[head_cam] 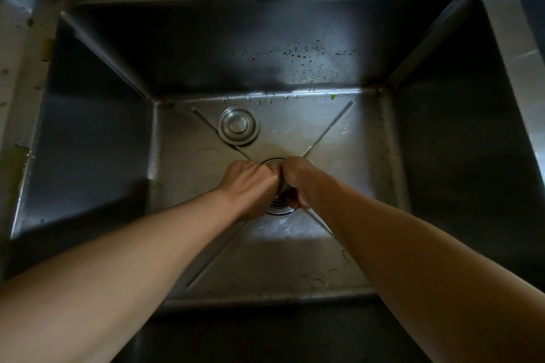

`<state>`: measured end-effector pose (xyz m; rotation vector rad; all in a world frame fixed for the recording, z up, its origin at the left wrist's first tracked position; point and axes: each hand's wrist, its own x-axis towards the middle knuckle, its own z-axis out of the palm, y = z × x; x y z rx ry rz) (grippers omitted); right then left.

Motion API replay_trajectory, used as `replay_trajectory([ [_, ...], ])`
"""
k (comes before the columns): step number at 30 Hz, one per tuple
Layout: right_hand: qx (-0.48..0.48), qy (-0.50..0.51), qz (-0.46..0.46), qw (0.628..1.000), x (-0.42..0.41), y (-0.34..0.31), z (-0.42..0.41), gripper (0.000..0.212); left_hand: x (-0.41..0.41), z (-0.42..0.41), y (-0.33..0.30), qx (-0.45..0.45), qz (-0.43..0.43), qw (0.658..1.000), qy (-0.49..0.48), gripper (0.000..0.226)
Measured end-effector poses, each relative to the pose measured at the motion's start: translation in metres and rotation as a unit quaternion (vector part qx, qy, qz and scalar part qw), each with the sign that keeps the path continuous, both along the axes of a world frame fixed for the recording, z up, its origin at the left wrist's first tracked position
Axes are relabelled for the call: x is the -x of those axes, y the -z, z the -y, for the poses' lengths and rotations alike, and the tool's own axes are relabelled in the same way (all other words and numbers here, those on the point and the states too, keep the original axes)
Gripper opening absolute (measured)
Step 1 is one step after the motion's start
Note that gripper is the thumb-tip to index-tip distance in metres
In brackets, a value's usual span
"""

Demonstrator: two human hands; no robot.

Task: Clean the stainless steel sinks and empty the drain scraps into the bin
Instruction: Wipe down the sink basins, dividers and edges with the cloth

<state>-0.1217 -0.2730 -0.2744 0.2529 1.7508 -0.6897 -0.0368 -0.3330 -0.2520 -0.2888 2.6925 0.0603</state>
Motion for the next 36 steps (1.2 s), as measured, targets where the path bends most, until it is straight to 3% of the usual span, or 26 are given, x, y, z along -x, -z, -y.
replay_trajectory([
  [5,0.031,0.006,-0.023,0.999,-0.006,0.002,0.000,0.028,-0.005,-0.002,0.000,-0.002,0.003,1.000,-0.014,0.036],
  [8,0.080,-0.012,-0.057,0.995,-0.003,-0.011,-0.001,0.022,-0.006,-0.001,-0.006,-0.059,0.011,0.991,-0.124,0.032],
  [11,0.098,-0.014,-0.111,0.989,0.002,-0.024,-0.002,0.031,-0.008,0.004,-0.011,-0.210,0.041,0.928,-0.306,0.039],
  [15,0.084,-0.036,-0.061,0.994,-0.006,-0.041,-0.009,0.029,-0.009,0.006,-0.016,-0.299,0.066,0.878,-0.369,0.063],
  [18,0.100,-0.001,-0.060,0.993,-0.006,-0.044,-0.016,0.031,-0.008,0.004,-0.021,-0.351,0.025,0.841,-0.410,0.058],
  [21,0.096,0.049,0.036,0.993,-0.009,-0.058,-0.026,0.039,-0.009,0.004,-0.032,-0.366,-0.025,0.815,-0.448,0.048],
  [23,0.114,0.060,0.057,0.990,-0.011,-0.072,-0.034,0.027,-0.012,0.002,-0.044,-0.399,-0.058,0.785,-0.470,0.032],
  [26,0.176,0.075,0.006,0.981,-0.010,-0.091,-0.043,0.014,-0.022,0.000,-0.068,-0.464,-0.078,0.737,-0.484,0.017],
  [30,0.264,0.084,-0.036,0.960,-0.013,-0.130,-0.057,0.032,-0.042,0.003,-0.104,-0.553,-0.066,0.661,-0.502,0.033],
  [33,0.298,0.106,-0.118,0.941,-0.017,-0.157,-0.064,0.039,-0.051,0.006,-0.126,-0.601,-0.050,0.600,-0.526,0.014],
  [36,0.335,0.111,-0.160,0.922,-0.025,-0.188,-0.064,0.044,-0.054,0.004,-0.149,-0.575,-0.077,0.609,-0.541,0.013],
])
